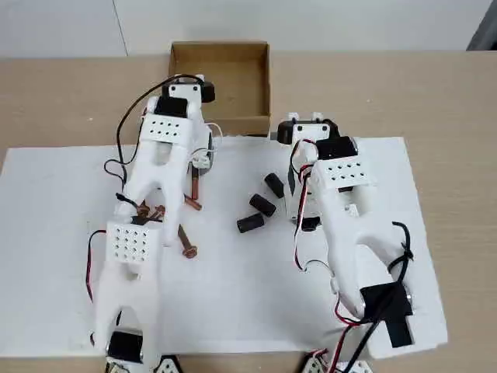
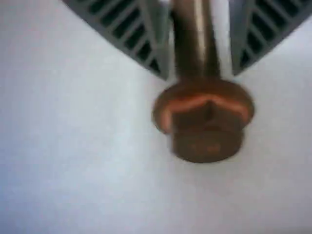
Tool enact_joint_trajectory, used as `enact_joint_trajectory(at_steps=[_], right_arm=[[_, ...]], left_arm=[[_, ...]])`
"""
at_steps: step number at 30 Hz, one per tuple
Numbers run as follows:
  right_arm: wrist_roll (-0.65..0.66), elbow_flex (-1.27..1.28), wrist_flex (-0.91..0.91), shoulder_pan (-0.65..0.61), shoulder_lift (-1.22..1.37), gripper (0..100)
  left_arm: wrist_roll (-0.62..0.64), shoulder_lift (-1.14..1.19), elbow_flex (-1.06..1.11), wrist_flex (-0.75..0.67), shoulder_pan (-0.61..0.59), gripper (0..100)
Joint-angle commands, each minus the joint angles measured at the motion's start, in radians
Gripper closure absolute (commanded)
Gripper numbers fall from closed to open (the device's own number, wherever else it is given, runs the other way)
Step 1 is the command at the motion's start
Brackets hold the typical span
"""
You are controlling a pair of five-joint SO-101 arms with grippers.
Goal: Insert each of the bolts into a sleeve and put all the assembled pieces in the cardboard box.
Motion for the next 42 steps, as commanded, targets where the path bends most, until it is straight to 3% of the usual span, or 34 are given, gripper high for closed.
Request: enact_joint_trajectory(at_steps=[1, 11, 15, 20, 31, 42], right_arm=[[0.008, -0.008, -0.012, 0.010, -0.045, 99.4], [0.009, -0.009, -0.001, 0.004, -0.067, 99.4], [0.009, -0.009, 0.016, 0.004, -0.168, 99.2], [0.014, -0.005, 0.021, 0.002, -0.343, 99.5], [0.015, -0.003, 0.196, 0.010, -0.538, 99.5], [0.009, -0.002, 0.140, 0.008, -0.694, 99.5]], left_arm=[[0.003, 0.017, -0.022, -0.046, -0.002, 99], [0.003, -0.012, -0.087, 0.015, -0.002, 99], [0.000, -0.071, -0.199, 0.084, 0.009, 99], [0.005, -0.193, -0.188, 0.084, 0.014, 99], [-0.109, -0.710, 0.119, 0.083, 0.014, 99], [-0.199, -1.283, 0.622, 0.080, 0.014, 99]])
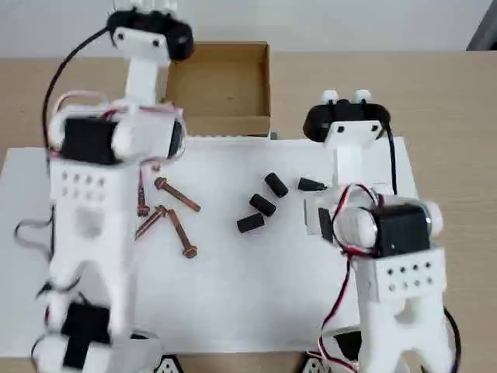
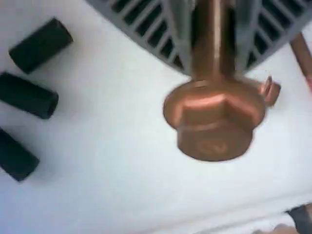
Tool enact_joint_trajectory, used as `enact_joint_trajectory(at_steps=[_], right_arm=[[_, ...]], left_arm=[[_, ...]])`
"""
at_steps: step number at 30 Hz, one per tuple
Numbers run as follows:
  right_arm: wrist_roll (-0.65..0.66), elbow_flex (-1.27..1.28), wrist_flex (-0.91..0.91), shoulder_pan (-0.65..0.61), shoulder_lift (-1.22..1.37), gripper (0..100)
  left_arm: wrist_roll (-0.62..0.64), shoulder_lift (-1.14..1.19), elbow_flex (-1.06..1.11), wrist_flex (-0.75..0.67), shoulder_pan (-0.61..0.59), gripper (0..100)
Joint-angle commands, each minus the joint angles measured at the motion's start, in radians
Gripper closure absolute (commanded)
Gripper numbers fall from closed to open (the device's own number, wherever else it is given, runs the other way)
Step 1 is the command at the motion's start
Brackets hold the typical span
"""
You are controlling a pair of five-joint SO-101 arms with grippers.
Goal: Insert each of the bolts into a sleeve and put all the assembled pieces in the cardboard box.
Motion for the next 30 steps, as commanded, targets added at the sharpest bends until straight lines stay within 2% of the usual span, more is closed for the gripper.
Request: enact_joint_trajectory(at_steps=[1, 9, 19, 25, 30], right_arm=[[0.005, -0.005, -0.027, 0.007, -0.036, 99.5], [0.002, 0.086, -0.048, 0.004, -0.102, 99.5], [0.005, 0.503, -0.354, 0.002, -0.354, 99.5], [0.005, 0.706, -0.529, -0.001, -0.449, 99.5], [0.003, 0.847, -0.682, -0.111, -0.510, 99.5]], left_arm=[[-0.008, -0.201, 0.173, 0.011, 0.008, 99], [-0.005, -0.588, 0.628, -0.192, 0.006, 100], [0.000, -1.106, 1.245, -0.534, 0.000, 100], [0.181, -1.366, 1.461, -0.661, 0.006, 100], [0.315, -1.554, 1.613, -0.763, 0.008, 100]])
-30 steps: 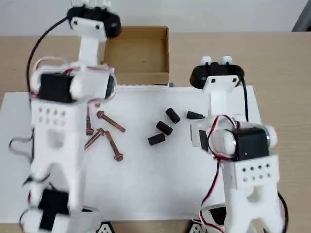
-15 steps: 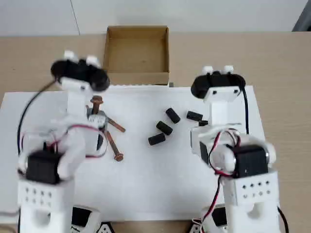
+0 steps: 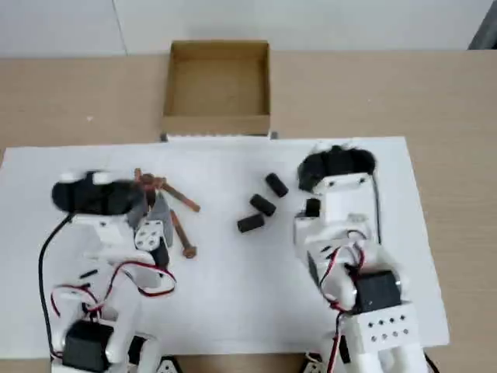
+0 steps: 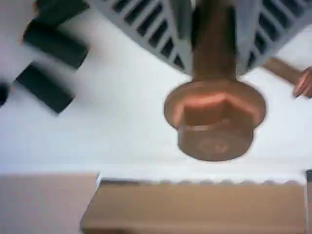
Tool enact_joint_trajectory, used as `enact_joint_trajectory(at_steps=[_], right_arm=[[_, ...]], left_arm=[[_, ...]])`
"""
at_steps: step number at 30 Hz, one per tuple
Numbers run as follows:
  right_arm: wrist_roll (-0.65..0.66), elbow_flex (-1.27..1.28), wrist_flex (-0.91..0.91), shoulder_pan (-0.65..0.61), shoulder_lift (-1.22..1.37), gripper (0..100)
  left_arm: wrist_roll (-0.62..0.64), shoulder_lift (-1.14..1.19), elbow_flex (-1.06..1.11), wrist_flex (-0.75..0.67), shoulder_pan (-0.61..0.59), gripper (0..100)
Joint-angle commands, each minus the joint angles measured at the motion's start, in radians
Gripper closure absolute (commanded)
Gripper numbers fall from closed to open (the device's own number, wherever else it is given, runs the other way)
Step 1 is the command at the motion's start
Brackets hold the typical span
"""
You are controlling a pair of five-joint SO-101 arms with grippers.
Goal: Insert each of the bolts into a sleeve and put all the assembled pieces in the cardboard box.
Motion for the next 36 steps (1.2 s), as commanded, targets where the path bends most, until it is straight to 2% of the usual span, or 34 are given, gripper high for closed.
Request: enact_joint_trajectory(at_steps=[1, 4, 14, 17, 22, 27, 36], right_arm=[[0.003, 0.074, -0.119, -0.087, -0.054, 99.5], [0.005, 0.158, -0.203, -0.170, -0.090, 99.5], [0.012, 0.362, -0.427, -0.346, -0.222, 99.5], [0.012, 0.400, -0.437, -0.387, -0.254, 99.5], [0.015, 0.431, -0.437, -0.452, -0.289, 99.5], [0.095, 0.443, -0.438, -0.493, -0.292, 99.5], [0.137, 0.439, -0.472, -0.504, -0.292, 99.5]], left_arm=[[0.071, -0.141, 0.065, -0.080, 0.005, 100], [0.094, -0.226, 0.105, -0.086, 0.005, 100], [0.255, -0.206, 0.111, -0.107, 0.006, 99], [0.269, -0.206, 0.113, -0.112, 0.034, 99], [0.270, -0.206, 0.113, -0.112, 0.160, 99], [0.318, -0.203, 0.113, -0.114, 0.259, 99], [0.318, -0.201, 0.130, -0.183, 0.278, 99]])
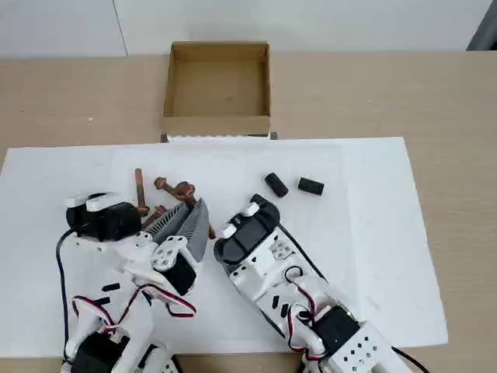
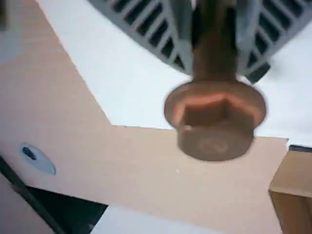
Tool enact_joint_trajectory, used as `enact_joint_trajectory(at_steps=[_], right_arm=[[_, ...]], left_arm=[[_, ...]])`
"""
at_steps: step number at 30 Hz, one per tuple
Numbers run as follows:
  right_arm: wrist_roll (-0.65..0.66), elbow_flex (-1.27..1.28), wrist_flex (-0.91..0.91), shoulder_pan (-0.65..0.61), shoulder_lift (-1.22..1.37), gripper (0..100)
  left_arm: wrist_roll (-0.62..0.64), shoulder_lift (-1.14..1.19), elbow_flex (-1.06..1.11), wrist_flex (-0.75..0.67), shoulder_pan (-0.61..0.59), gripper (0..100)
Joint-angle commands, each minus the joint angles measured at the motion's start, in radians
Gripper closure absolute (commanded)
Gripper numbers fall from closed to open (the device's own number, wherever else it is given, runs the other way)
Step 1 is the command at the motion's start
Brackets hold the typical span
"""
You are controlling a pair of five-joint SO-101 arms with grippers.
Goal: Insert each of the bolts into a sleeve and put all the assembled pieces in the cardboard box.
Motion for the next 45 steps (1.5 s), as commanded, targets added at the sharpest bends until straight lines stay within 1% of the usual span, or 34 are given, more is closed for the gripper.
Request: enact_joint_trajectory(at_steps=[1, 4, 13, 22, 29, 34, 38, 43, 45], right_arm=[[0.023, -0.014, -0.059, -0.015, -0.013, 99.5], [0.043, -0.014, -0.084, -0.038, -0.013, 99.5], [0.046, -0.014, -0.088, -0.039, -0.013, 99.5], [0.048, -0.046, -0.088, -0.039, -0.013, 99.5], [0.048, -0.049, -0.088, -0.039, -0.013, 99.5], [0.048, -0.051, -0.088, -0.036, -0.013, 99.5], [0.048, -0.052, -0.088, -0.036, -0.015, 99.5], [0.048, -0.077, -0.088, -0.035, -0.015, 99.5], [0.048, -0.077, -0.088, -0.035, -0.015, 99.5]], left_arm=[[0.005, -0.003, 0.022, -0.078, 0.006, 99], [0.005, -0.003, 0.056, -0.110, 0.008, 99], [0.006, -0.003, 0.064, -0.104, 0.008, 99], [0.006, -0.005, 0.137, -0.109, 0.011, 99], [0.006, -0.005, 0.150, -0.106, 0.103, 99], [0.006, -0.006, 0.180, -0.100, 0.097, 99], [0.006, -0.003, 0.180, -0.046, 0.118, 99], [0.000, -0.005, 0.180, 0.063, 0.152, 99], [0.000, -0.006, 0.180, 0.080, 0.153, 99]])
